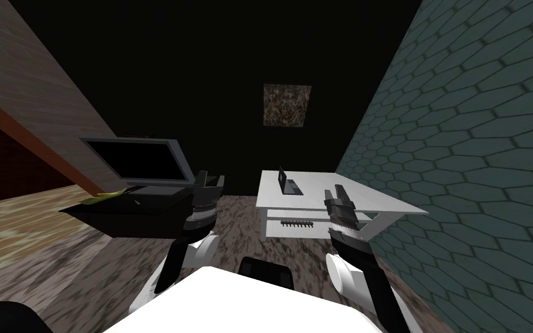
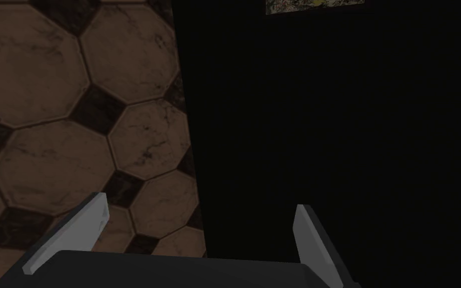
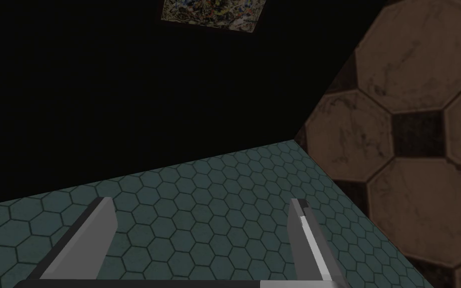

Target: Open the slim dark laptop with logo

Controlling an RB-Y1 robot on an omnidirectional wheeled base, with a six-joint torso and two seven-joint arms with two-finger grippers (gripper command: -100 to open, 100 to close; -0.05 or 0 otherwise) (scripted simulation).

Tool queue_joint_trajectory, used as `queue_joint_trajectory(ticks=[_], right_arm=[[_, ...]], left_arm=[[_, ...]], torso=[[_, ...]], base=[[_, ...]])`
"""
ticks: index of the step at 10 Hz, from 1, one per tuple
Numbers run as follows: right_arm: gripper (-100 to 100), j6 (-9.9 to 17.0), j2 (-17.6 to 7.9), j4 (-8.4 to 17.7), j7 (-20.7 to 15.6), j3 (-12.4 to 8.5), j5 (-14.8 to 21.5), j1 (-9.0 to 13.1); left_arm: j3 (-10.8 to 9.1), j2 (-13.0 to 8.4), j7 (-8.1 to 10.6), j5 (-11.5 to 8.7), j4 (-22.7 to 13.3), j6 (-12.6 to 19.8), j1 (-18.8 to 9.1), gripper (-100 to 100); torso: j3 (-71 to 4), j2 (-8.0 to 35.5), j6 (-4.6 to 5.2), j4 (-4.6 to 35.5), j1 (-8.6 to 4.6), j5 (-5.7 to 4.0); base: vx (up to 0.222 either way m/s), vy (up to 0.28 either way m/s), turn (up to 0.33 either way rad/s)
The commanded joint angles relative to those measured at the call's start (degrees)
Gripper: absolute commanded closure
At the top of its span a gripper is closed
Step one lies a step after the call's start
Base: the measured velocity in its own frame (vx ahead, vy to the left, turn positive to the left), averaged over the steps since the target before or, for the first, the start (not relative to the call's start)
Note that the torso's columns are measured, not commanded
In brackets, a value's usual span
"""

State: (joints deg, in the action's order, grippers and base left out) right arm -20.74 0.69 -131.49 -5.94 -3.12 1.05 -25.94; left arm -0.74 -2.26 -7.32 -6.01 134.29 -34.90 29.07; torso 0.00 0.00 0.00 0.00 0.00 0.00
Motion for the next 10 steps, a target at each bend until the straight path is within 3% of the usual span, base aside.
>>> queue_joint_trajectory(ticks=[1, 9, 10], right_arm=[[0, 0.0, 0.0, 0.0, 0.0, 0.0, 0.0, 0.0], [0, 0.0, 0.0, 0.0, 0.0, 0.0, 0.0, 0.0], [-100, 0.0, -2.2, 0.2, -0.3, -0.5, 0.4, -0.2]], left_arm=[[0.0, 0.0, 0.0, 0.0, 0.0, 0.0, 0.0, 0], [0.0, 0.0, 0.0, 0.0, 0.0, 0.0, 0.0, 0], [0.0, 0.0, 0.0, 0.0, 0.0, 0.0, 0.0, 0]], torso=[[-4.7, 2.3, 0.0, 2.3, 0.0, 0.0], [-70.7, 35.4, 0.0, 35.4, 0.0, 0.0], [-79.2, 39.6, 0.0, 39.6, 0.0, 0.0]], base=[[0.0, 0.0, 0.0], [0.0, 0.0, 0.0], [0.001, 0.012, 0.026]])
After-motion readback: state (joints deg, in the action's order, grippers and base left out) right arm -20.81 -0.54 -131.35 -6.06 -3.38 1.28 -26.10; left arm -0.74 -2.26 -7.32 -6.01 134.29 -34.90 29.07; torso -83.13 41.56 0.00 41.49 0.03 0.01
